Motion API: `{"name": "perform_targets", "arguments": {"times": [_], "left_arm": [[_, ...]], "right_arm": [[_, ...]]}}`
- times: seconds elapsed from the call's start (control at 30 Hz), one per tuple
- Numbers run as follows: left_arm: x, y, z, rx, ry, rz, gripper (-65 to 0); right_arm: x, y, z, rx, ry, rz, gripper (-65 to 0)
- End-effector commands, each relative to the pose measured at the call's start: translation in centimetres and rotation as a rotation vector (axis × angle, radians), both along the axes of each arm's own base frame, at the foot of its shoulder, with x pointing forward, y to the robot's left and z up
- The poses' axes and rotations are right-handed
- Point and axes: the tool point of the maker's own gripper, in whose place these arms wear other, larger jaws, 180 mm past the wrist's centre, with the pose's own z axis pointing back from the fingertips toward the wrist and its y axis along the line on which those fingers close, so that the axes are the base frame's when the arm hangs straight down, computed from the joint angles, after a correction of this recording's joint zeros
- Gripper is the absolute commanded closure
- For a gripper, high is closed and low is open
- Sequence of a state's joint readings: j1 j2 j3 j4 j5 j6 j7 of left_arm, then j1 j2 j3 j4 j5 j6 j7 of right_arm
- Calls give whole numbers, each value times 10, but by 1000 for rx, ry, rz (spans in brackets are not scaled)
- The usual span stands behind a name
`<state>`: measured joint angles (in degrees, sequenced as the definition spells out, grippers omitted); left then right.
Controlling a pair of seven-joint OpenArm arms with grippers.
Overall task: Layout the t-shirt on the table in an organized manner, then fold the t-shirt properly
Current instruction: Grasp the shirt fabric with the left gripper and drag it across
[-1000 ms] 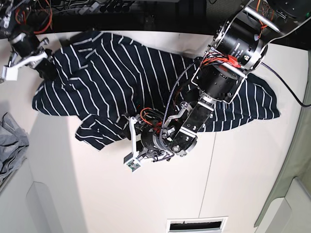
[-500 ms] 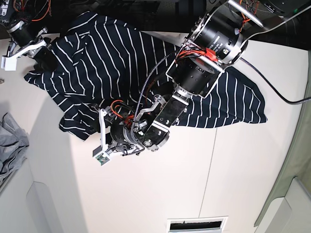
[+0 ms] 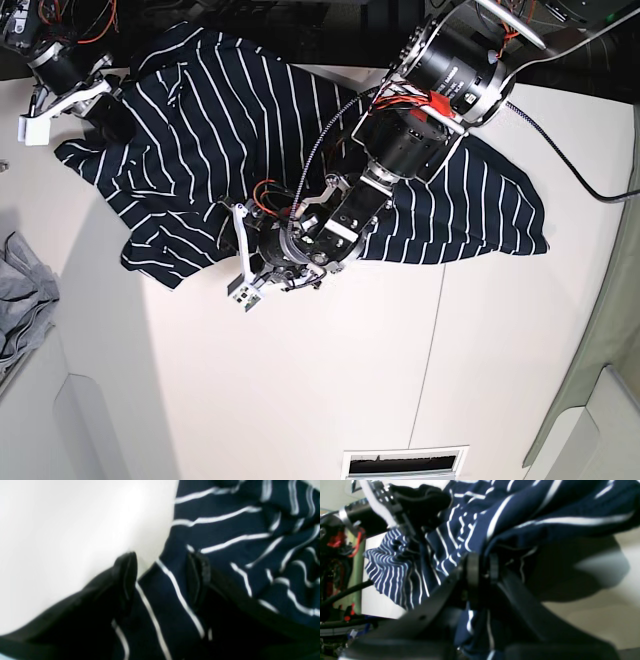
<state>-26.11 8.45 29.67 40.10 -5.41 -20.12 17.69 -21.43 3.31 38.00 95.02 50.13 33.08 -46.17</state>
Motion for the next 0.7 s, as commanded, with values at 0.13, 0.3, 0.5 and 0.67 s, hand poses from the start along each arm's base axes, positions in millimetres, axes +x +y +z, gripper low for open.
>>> {"name": "perform_targets", "arguments": {"times": [0.13, 0.3, 0.5, 0.67], "left_arm": [[7, -12, 15, -30, -21, -41, -344], [-3, -19, 15, -75, 19, -70, -344], [-7, -24, 18, -96, 21, -99, -279], [-4, -24, 20, -97, 3, -101, 0]], "right_arm": [[6, -3, 11, -6, -46, 4, 0], [6, -1, 11, -1, -46, 2, 0], [6, -1, 11, -1, -46, 2, 0], [6, -1, 11, -1, -47, 2, 0]]}}
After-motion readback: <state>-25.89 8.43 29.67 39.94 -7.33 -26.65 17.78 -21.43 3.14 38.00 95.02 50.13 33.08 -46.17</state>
